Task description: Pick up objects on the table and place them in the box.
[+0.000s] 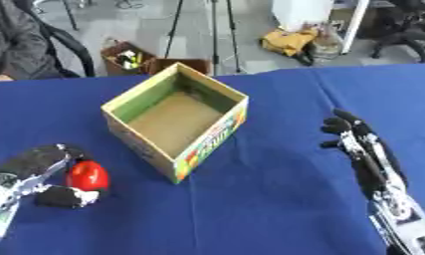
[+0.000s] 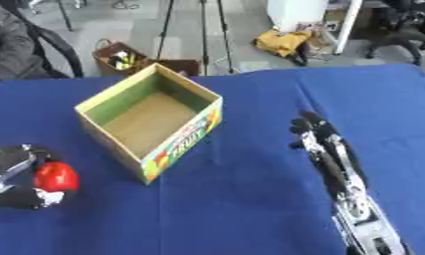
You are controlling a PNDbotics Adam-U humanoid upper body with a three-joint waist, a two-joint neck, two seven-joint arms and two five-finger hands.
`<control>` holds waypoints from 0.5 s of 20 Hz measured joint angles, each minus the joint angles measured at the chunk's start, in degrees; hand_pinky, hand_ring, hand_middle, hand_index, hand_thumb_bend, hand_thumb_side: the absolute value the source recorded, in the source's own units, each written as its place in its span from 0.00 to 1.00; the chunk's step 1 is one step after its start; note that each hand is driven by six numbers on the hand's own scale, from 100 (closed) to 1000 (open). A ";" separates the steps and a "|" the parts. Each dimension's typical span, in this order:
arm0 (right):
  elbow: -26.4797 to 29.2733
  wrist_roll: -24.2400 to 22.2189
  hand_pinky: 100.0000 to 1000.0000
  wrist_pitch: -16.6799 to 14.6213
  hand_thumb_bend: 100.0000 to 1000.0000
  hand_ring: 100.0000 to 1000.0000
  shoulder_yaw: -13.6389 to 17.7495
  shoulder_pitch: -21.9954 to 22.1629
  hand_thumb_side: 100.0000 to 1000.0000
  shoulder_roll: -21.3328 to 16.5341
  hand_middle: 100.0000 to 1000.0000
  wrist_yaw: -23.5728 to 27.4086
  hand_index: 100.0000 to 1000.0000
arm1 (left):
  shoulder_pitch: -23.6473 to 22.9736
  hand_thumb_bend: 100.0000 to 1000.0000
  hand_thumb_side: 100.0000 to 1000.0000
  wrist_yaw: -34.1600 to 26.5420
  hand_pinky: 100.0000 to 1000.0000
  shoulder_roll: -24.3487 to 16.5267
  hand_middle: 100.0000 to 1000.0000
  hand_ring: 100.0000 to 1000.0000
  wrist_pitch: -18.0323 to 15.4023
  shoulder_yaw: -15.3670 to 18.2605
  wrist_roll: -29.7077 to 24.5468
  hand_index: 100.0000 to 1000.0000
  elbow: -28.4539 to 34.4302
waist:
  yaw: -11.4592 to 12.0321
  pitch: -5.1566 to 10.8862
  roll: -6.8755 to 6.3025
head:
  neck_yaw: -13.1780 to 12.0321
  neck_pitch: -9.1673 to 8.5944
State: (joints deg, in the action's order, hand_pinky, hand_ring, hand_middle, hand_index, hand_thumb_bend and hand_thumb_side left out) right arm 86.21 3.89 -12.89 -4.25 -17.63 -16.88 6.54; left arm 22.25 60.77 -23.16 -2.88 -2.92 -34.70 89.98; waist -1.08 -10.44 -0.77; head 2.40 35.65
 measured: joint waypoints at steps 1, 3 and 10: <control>0.01 0.00 0.57 0.00 0.02 0.75 0.00 0.00 0.64 0.00 0.71 0.00 0.89 | 0.01 0.17 0.43 -0.28 0.23 0.09 0.58 0.41 0.11 0.00 0.02 0.80 -0.09 | 0.00 0.00 0.04 | 0.00 0.00; 0.01 0.00 0.57 0.00 0.02 0.75 0.00 0.00 0.64 0.00 0.71 0.00 0.89 | 0.02 0.00 0.29 -0.77 0.14 0.09 0.54 0.35 0.40 0.01 0.07 0.78 -0.40 | 0.00 0.00 0.06 | -0.01 -0.01; 0.02 0.00 0.57 0.00 0.02 0.75 -0.01 0.00 0.64 0.00 0.71 0.00 0.89 | 0.06 0.00 0.18 -2.64 0.04 0.31 0.49 0.28 1.83 0.01 1.20 0.75 -0.91 | 0.01 0.00 0.19 | -0.01 -0.02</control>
State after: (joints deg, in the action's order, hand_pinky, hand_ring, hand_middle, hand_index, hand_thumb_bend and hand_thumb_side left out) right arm 86.23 3.89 -12.89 -4.25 -17.63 -16.88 6.54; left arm 22.31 58.13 -22.85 -1.06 -2.92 -33.50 89.07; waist -1.07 -10.44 -0.58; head 2.38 35.63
